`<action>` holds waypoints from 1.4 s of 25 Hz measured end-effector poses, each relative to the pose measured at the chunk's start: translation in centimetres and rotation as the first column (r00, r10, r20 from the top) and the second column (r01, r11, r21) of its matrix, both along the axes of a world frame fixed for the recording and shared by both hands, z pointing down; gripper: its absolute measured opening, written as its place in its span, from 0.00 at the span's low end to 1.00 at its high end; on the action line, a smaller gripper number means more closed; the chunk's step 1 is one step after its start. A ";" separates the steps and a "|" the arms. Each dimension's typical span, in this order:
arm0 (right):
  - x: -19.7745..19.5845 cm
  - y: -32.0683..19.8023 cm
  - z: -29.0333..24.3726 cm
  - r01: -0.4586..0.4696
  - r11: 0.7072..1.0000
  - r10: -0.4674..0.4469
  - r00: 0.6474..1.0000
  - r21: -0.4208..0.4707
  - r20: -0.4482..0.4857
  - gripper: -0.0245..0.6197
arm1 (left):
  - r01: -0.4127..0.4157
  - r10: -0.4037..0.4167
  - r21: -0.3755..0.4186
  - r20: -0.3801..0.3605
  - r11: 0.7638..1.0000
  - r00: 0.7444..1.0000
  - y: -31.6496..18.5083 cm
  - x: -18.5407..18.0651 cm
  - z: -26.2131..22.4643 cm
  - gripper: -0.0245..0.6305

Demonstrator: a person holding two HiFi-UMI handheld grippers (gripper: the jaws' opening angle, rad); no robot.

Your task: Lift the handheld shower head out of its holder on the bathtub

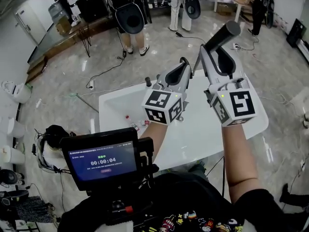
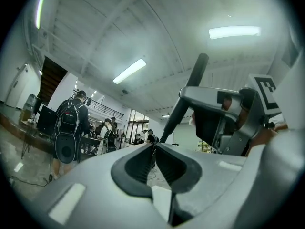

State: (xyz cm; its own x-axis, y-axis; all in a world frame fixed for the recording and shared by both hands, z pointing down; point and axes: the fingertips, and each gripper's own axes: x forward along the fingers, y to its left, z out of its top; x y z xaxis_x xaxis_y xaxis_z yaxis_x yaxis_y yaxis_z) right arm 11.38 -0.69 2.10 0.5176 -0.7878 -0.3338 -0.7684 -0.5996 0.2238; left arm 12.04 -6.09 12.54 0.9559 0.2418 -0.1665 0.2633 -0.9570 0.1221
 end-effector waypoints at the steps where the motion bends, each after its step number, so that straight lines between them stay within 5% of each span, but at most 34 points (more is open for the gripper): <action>1: -0.9 0.4 -0.7 0.009 1.000 -0.009 1.000 -0.001 -0.006 0.27 | 0.001 -0.001 0.002 -0.006 1.000 1.000 0.5 -0.6 -0.8 0.07; 6: -1.9 1.2 -2.7 0.026 1.000 -0.026 1.000 0.006 -0.014 0.27 | -0.003 0.003 0.020 -0.035 1.000 0.999 1.2 -0.9 -3.5 0.07; 35: -3.3 -2.4 -1.1 0.027 1.000 -0.027 0.999 -0.003 -0.020 0.27 | 0.040 -0.039 0.012 -0.037 0.999 0.999 -3.7 -3.3 -2.4 0.07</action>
